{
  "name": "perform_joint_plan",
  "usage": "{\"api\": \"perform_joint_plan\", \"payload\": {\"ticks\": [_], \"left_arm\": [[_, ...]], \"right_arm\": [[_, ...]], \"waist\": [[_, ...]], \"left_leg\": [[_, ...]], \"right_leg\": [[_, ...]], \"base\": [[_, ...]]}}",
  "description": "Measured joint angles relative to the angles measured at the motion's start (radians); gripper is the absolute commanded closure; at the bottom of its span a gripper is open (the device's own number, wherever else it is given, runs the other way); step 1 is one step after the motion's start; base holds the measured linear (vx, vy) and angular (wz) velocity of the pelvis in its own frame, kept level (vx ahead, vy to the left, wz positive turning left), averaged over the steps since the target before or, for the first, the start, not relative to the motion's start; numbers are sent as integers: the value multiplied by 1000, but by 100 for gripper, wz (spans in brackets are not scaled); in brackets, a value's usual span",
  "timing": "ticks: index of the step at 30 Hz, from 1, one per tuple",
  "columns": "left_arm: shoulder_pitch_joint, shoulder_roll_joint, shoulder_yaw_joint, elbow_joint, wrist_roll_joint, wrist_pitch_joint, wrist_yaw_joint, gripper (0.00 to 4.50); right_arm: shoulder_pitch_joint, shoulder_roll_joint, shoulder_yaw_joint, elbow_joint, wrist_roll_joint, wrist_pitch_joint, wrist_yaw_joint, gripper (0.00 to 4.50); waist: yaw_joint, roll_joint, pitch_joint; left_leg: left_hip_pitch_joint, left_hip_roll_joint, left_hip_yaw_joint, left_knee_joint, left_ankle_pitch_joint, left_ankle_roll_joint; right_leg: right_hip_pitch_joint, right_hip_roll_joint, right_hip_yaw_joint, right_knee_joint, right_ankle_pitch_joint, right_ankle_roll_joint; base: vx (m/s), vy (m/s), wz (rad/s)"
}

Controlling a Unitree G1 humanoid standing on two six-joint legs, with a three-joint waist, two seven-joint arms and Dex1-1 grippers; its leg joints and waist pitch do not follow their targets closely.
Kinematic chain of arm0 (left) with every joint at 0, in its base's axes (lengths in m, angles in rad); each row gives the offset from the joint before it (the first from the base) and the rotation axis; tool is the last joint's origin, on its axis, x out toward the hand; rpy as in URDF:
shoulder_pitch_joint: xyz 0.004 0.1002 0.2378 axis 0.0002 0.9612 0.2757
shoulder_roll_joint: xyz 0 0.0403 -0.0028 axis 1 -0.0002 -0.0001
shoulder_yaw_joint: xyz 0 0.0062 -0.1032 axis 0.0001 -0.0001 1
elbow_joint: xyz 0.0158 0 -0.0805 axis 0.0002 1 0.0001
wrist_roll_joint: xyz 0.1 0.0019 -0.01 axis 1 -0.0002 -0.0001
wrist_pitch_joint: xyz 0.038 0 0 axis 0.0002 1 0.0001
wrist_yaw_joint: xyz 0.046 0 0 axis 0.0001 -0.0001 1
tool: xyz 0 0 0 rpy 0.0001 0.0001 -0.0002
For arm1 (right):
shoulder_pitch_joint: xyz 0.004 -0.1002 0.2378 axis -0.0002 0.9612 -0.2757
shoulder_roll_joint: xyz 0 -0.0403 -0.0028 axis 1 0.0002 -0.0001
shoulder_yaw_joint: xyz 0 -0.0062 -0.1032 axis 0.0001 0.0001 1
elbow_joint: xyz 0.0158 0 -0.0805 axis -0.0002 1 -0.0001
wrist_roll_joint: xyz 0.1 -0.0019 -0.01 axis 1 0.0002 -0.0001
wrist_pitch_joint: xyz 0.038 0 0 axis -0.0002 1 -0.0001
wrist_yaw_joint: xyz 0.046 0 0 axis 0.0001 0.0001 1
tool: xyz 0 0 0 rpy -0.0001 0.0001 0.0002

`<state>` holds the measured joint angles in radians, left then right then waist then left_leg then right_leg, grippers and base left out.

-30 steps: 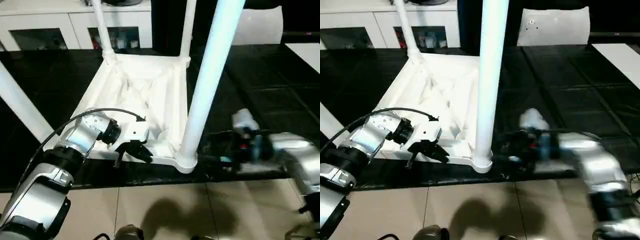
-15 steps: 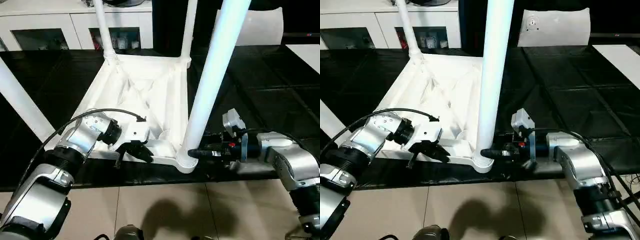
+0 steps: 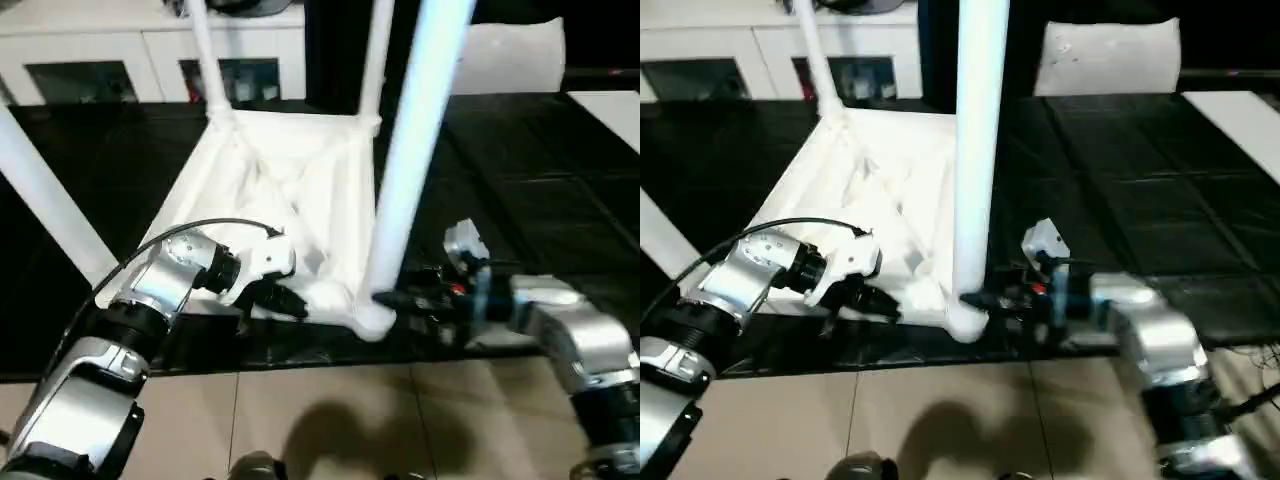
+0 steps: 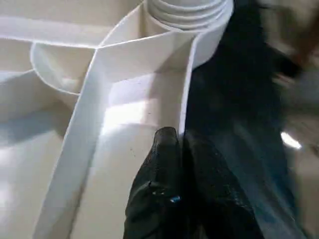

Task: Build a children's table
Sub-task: Rotate leg to tighten

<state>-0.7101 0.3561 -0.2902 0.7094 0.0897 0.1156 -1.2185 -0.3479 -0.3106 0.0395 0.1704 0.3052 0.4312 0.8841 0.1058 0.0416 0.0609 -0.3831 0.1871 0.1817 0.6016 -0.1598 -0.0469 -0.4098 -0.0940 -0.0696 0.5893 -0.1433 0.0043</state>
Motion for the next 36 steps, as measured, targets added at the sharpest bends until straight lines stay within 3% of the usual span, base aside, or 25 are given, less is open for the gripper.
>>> {"api": "perform_joint_plan", "payload": {"ticks": [3, 6, 8, 10, 11, 12, 13, 14, 15, 16, 17, 18, 19, 20, 23, 26, 28, 32, 36], "left_arm": [[0, -70, 28, -6, 5, 89, 127, 450], [-1, -136, 64, -8, 5, 167, 255, 450], [-2, -164, 76, -10, 5, 192, 316, 450], [-2, -171, 76, -9, 5, 197, 333, 450], [-2, -171, 76, -9, 5, 198, 338, 450], [-2, -173, 76, -8, 10, 197, 343, 450], [-2, -175, 76, -9, 14, 196, 346, 450], [-5, -167, 76, -9, 16, 186, 344, 450], [-7, -164, 76, -9, 23, 183, 349, 450], [-10, -161, 76, -9, 24, 183, 358, 450], [-16, -158, 72, -8, 26, 178, 365, 450], [-18, -150, 68, -9, 26, 163, 361, 450], [-18, -148, 57, -8, 25, 145, 346, 450], [-18, -147, 47, -8, 22, 131, 320, 450], [-18, -116, 32, -12, 15, 51, 251, 450], [-26, -51, 13, -14, 17, -48, 177, 450], [-38, -28, 7, -4, 24, -76, 152, 450], [-52, 11, -1, 37, 33, -136, 103, 450], [-52, 16, 7, 66, 23, -128, 95, 450]], "right_arm": [[-13, 89, -37, 12, -47, 3, -213, 258], [-58, 203, -79, 43, -94, 31, -425, 259], [-84, 241, -82, 56, -122, 39, -527, 259], [-86, 253, -82, 56, -129, 39, -555, 259], [-86, 259, -82, 57, -132, 37, -565, 224], [-87, 272, -82, 59, -147, 28, -578, 189], [-89, 277, -82, 63, -149, 21, -583, 189], [-88, 289, -83, 63, -145, 2, -585, 186], [-81, 296, -82, 61, -137, -5, -583, 179], [-73, 305, -77, 59, -130, -6, -577, 166], [-59, 315, -61, 54, -118, -6, -553, 145], [-43, 309, -50, 39, -110, -6, -531, 145], [-26, 299, -31, 26, -99, -6, -501, 142], [-10, 282, -27, 17, -89, -6, -472, 125], [5, 210, -29, -27, -71, -6, -391, 103], [44, 137, -2, -96, -44, -7, -276, 79], [62, 95, 4, -127, -36, -7, -228, 67], [96, 9, -14, -164, -22, -8, -166, 24], [123, -19, -33, -177, -18, -10, -139, 9]], "waist": [[-38, 3, 0], [-77, 7, 2], [-95, 17, 8], [-93, 16, 12], [-93, 1, 19], [-94, -7, 25], [-92, -11, 28], [-89, 11, 27], [-99, 28, 27], [-107, 33, 28], [-114, 26, 32], [-119, 12, 31], [-119, 8, 32], [-109, 7, 31], [-83, 8, 28], [-58, 7, 24], [-46, 7, 23], [-43, 7, 23], [-45, 6, 23]], "left_leg": [[0, -1, -8, -1, 0, 0], [-1, 5, -18, -3, 0, 0], [0, 5, -29, -5, 0, 0], [6, 5, -22, -9, 0, 0], [23, 0, -4, -13, -1, 0], [34, -9, -1, -8, -5, -5], [32, -11, -2, 11, -40, -8], [29, -12, -24, 26, -72, 0], [20, 1, -44, 24, -73, 1], [14, 13, -55, 24, -72, -1], [15, 9, -55, 23, -63, -14], [25, -4, -51, 23, -63, -15], [28, -18, -56, 23, -63, -15], [31, -24, -53, 17, -63, -15], [15, -19, -45, -3, -40, -13], [-6, -10, -39, -1, -19, -7], [-12, -11, -38, 1, -20, -5], [-11, -10, -35, 4, -21, -4], [0, -9, -34, 4, -24, -11]], "right_leg": [[5, -1, -12, -16, 0, 0], [15, -3, -39, -42, 0, 0], [27, -6, -56, -53, -4, -1], [26, -7, -45, -18, -23, -13], [20, -10, -26, -8, -31, -19], [15, -12, -27, -9, -30, -13], [14, -21, -40, -15, -29, -10], [30, -39, -96, -38, -29, -9], [45, -38, -134, -60, -29, -7], [49, -34, -149, -67, -43, 7], [46, -30, -108, -14, -61, -10], [41, -36, -87, -6, -49, -10], [39, -35, -69, -6, -29, -6], [37, -35, -55, -4, -23, 1], [20, -31, -51, -3, -16, -2], [-9, -24, -50, 13, -12, -13], [-17, -24, -50, 21, -16, -20], [-17, -24, -48, 21, -17, -21], [-6, -24, -46, 20, -17, -20]], "base": [[-37, 4, -6], [0, 0, 0], [0, 0, 0], [0, 0, 0], [0, 0, 0], [-39, -73, 15], [-15, -7, -21], [-15, -7, -21], [119, 89, -44], [79, 70, -30], [79, 70, -30], [0, 0, 0], [87, -21, 7], [87, -21, 7], [60, -52, 9], [79, -39, 5], [26, -13, 0], [0, 0, 0], [0, 0, 0]]}}
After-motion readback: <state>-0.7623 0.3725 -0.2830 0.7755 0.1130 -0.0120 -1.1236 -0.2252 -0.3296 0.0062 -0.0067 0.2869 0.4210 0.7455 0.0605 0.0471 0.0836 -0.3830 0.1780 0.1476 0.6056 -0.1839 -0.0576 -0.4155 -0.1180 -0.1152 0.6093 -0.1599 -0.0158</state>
